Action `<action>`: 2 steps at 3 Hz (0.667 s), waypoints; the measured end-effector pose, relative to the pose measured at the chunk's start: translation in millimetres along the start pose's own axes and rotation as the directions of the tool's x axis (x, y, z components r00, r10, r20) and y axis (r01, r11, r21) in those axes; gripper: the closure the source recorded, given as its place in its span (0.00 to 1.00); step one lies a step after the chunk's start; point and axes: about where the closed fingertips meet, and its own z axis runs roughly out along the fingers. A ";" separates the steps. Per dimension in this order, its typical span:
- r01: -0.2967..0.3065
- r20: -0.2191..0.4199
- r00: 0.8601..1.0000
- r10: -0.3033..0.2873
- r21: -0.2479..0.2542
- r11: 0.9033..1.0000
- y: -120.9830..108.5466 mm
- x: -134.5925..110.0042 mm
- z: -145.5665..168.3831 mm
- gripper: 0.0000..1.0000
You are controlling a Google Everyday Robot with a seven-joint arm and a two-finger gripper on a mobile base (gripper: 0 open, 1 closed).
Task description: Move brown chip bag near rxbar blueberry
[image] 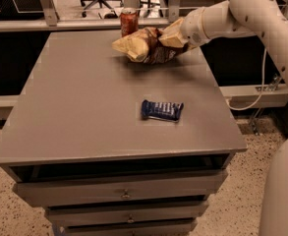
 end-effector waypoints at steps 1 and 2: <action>-0.022 -0.023 1.000 0.021 -0.030 0.999 14.5 -15.0 -21.7 1.00; -0.067 -0.055 0.996 0.064 -0.067 0.995 37.0 -18.8 -40.8 1.00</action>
Offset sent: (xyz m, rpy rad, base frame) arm -0.0937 -0.0134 0.0243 -0.0273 0.1915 -0.0063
